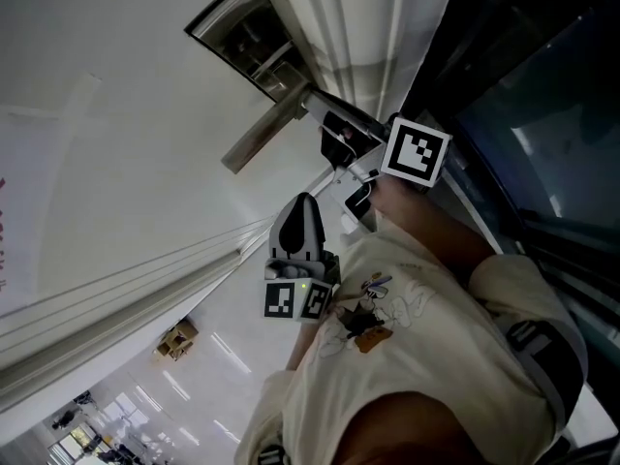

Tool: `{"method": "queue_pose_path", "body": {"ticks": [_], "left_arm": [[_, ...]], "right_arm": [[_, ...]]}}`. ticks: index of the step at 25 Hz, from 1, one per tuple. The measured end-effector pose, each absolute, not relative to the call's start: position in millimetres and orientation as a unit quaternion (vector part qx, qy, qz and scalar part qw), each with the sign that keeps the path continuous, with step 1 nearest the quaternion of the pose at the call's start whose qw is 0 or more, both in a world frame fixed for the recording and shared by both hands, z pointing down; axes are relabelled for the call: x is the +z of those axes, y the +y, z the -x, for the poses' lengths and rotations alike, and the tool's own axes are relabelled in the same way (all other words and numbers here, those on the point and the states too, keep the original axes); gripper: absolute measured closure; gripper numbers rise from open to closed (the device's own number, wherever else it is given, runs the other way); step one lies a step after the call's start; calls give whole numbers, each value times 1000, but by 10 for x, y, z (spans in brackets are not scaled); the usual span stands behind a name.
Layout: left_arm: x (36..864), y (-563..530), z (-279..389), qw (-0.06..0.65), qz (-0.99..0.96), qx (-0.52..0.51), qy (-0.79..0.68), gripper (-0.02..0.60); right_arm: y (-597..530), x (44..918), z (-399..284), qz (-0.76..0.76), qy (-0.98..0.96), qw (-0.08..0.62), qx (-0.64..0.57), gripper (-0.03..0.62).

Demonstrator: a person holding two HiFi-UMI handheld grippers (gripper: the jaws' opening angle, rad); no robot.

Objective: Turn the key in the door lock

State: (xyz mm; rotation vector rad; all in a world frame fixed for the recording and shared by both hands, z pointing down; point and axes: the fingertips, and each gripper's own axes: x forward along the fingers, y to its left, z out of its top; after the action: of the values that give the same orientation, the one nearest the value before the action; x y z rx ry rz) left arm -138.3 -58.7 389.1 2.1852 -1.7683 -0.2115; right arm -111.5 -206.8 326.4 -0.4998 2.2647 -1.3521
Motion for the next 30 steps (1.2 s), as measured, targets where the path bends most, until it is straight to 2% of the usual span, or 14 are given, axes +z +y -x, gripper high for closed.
{"method": "queue_pose_path", "body": {"ticks": [13, 20, 23, 30], "left_arm": [[3898, -580, 1313, 163, -767, -73, -616, 578], [3884, -593, 1306, 159, -764, -71, -622, 578], [3859, -594, 1266, 156, -762, -70, -625, 578], [3852, -596, 1141, 155, -750, -67, -639, 578]], "right_arm": [[-2068, 3392, 1105, 155, 757, 232, -591, 554], [-2074, 3353, 1095, 145, 765, 238, -581, 550], [-2064, 3293, 1061, 132, 774, 240, -571, 517], [-1992, 3209, 839, 134, 818, 228, -511, 517]]}}
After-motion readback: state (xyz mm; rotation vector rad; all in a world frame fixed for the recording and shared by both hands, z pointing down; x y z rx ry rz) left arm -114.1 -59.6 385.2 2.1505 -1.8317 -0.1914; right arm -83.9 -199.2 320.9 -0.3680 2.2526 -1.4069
